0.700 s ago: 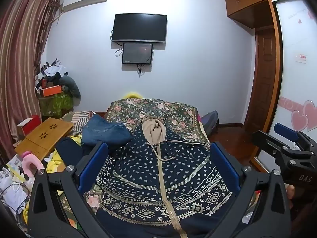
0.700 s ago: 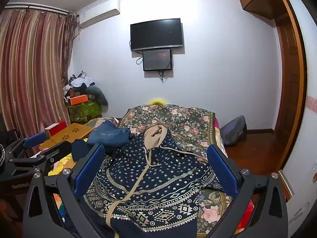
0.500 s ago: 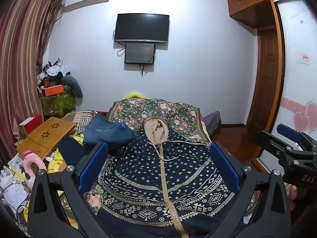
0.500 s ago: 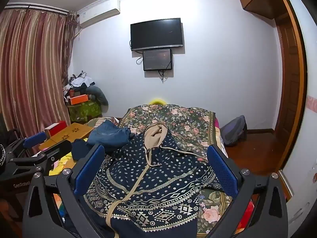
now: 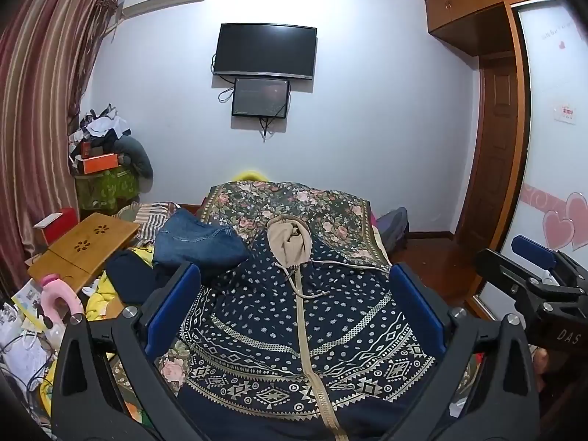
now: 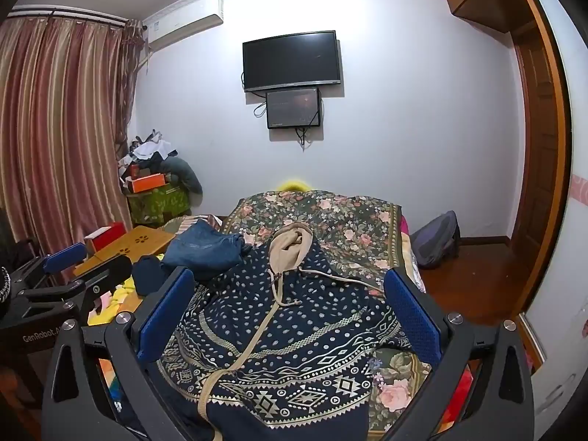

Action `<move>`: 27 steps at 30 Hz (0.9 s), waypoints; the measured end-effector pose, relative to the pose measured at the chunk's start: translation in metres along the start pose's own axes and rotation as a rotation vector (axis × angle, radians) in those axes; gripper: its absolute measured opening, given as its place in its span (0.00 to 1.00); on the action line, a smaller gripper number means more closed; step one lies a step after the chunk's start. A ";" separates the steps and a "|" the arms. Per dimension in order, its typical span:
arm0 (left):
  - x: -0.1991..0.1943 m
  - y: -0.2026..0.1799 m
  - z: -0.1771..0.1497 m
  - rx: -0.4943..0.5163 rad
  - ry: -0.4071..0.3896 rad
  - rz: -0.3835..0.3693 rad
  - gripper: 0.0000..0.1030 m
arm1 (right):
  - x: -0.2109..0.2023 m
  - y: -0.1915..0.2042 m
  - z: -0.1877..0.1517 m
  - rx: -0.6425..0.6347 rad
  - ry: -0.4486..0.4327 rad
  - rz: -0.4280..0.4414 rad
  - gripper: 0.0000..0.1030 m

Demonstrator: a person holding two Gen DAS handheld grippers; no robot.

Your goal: Fold large clothes

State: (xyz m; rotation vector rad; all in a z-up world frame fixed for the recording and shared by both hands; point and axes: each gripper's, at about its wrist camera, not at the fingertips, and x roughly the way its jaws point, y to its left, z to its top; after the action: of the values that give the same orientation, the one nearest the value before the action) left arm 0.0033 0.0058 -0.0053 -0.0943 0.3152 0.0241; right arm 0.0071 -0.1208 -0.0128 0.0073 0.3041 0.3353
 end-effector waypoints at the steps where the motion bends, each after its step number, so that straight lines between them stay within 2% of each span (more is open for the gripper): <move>1: 0.000 0.000 0.000 -0.001 0.000 0.001 1.00 | 0.000 0.000 0.000 0.000 0.000 0.000 0.99; 27: 0.003 0.002 0.000 -0.005 0.013 -0.004 1.00 | 0.005 0.002 -0.004 0.004 0.017 0.004 0.99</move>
State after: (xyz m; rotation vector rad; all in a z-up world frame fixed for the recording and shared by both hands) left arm 0.0062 0.0077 -0.0065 -0.1002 0.3278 0.0199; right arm 0.0094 -0.1173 -0.0179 0.0090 0.3218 0.3391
